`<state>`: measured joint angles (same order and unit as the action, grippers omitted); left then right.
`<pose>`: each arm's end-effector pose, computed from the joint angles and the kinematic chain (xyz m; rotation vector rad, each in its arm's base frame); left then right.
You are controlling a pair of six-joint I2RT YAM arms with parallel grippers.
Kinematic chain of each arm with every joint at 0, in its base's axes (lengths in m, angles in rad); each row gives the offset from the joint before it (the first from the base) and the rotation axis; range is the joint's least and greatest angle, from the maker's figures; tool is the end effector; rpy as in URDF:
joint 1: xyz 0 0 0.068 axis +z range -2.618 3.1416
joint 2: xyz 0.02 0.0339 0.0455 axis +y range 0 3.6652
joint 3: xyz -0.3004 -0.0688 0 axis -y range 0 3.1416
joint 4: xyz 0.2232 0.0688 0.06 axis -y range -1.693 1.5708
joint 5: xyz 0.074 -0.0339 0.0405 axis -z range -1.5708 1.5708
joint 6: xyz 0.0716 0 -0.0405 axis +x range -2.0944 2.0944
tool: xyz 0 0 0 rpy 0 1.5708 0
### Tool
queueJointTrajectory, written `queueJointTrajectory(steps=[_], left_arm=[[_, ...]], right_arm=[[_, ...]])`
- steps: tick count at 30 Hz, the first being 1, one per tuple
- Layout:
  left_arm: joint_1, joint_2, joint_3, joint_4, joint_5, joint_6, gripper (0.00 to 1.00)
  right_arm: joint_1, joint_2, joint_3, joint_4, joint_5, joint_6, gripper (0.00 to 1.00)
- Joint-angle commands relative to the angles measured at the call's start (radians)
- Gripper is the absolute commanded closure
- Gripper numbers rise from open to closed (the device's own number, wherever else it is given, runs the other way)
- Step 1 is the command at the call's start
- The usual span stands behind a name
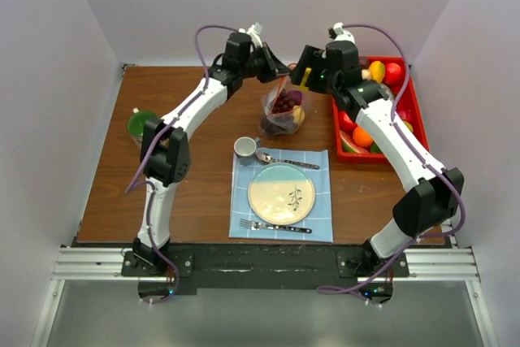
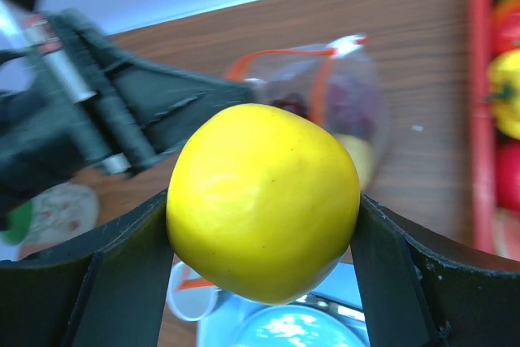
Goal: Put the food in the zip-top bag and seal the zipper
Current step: Pick up the fake fruit from the bin, then place the fake fruit in the zipper food storage bag.
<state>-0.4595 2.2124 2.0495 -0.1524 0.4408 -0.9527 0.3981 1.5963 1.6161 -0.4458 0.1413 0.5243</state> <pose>0.4899 -0.2765 0.3341 -0.1793 2.0941 -1.3305 0.3556 0.1386 0.4183 0.2192 2.0090 0.4510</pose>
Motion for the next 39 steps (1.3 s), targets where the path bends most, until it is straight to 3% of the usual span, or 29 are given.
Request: queueJointTrajectory(steps=[1,4,8,13,19,22,26,32,39], left_arm=[[-0.001,-0.076,0.032,-0.018,-0.028,0.034,1.0],[-0.001,-0.08,0.035,-0.024,-0.028,0.037,1.0],[0.002,-0.085,0.035,-0.03,-0.027,0.038,1.0],[0.002,-0.083,0.035,-0.022,-0.017,0.028,1.0],[0.004,-0.086,0.038,-0.01,-0.011,0.017,1.0],[0.005,-0.08,0.043,-0.007,-0.005,0.012,1.0],[0.007,-0.074,0.043,0.005,0.004,0.005,1.0],[0.01,-0.069,0.043,0.025,0.013,-0.006,1.0],[0.031,-0.063,0.043,0.04,0.012,-0.017,1.0]], right_arm=[[0.053,0.046,0.042,0.102,-0.026,0.045,0.78],[0.068,0.077,0.044,0.091,-0.008,0.049,0.7],[0.07,0.091,0.015,0.091,0.024,0.045,0.52],[0.068,0.125,0.027,0.081,0.023,0.043,0.39],[0.07,0.149,0.07,0.015,0.05,0.037,0.29],[0.07,0.152,0.085,-0.005,0.052,0.026,0.15],[0.071,0.162,0.122,-0.027,0.043,0.005,0.05],[0.071,0.183,0.194,-0.088,0.058,-0.018,0.01],[0.053,0.119,0.209,-0.183,0.188,-0.055,0.02]])
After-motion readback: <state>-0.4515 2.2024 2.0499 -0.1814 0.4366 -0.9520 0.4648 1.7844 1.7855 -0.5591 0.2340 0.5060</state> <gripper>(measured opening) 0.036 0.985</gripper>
